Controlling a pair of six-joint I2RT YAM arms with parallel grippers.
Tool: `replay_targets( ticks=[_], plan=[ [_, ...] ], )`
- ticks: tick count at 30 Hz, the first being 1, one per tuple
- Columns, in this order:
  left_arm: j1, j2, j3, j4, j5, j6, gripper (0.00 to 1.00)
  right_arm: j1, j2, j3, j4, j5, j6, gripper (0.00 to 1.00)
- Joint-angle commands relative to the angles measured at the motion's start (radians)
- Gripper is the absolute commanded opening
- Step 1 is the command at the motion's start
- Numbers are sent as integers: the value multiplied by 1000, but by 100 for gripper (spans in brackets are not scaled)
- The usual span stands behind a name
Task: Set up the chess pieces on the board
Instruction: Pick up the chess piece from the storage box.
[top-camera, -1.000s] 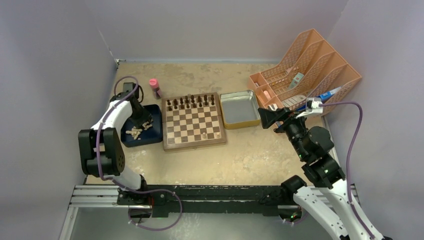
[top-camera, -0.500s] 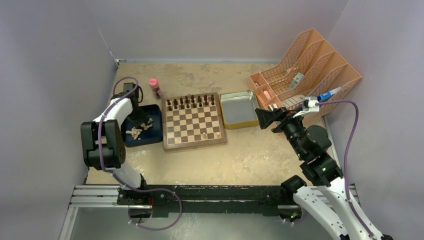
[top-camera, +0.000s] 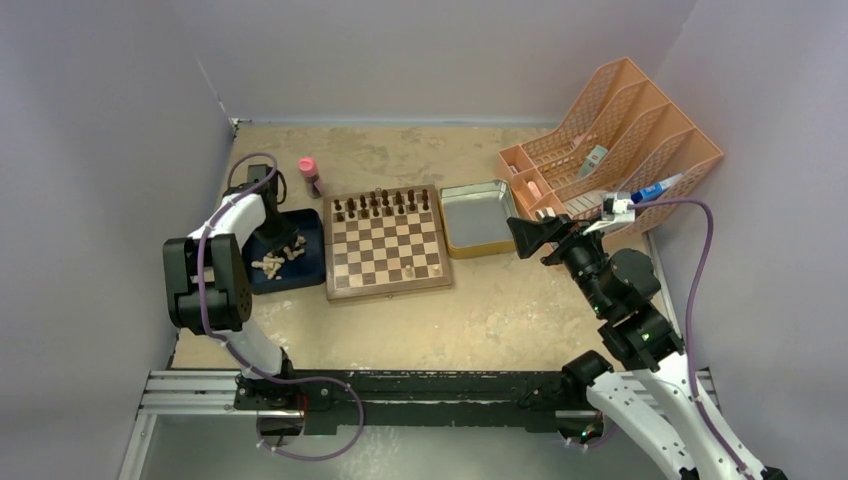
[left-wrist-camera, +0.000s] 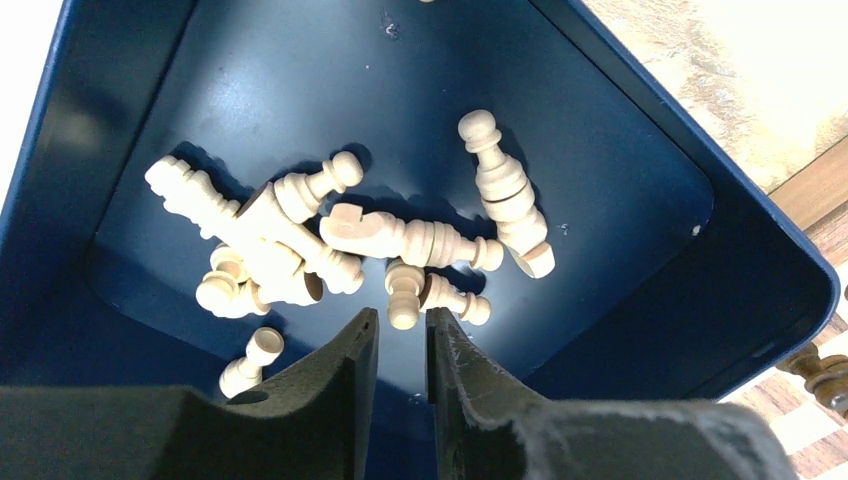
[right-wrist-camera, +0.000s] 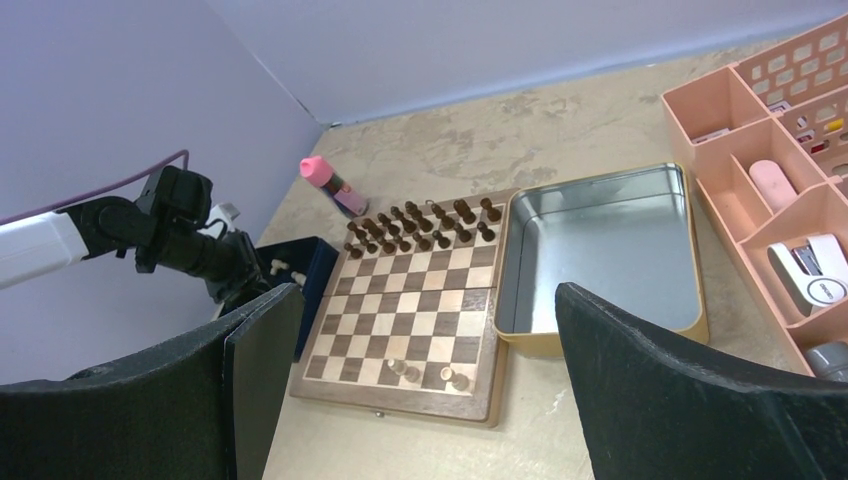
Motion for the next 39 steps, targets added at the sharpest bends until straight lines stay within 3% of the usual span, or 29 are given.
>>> replay_targets(
  ticks=[1,15,25,29,34,39],
  plan=[
    [6,4,20,15,-14,7,21,4,-12,0,50,-1,-9,99],
    [6,21,29,17,-7,32,21,3,-34,-8,50,12,-7,99],
    [5,-36,45,-4,-11,50,3,3,-10,0,51,-1,-3,99],
    [3,-97,55,-3,26,93,0,3,-13,-5,43,2,-1,99],
    [-3,-157,74,13,202,212,0,3,-12,-8,47,5,2,99],
    [-32,-218,73,23,200,273,0,4,-6,1,59,18,3,99]
  ],
)
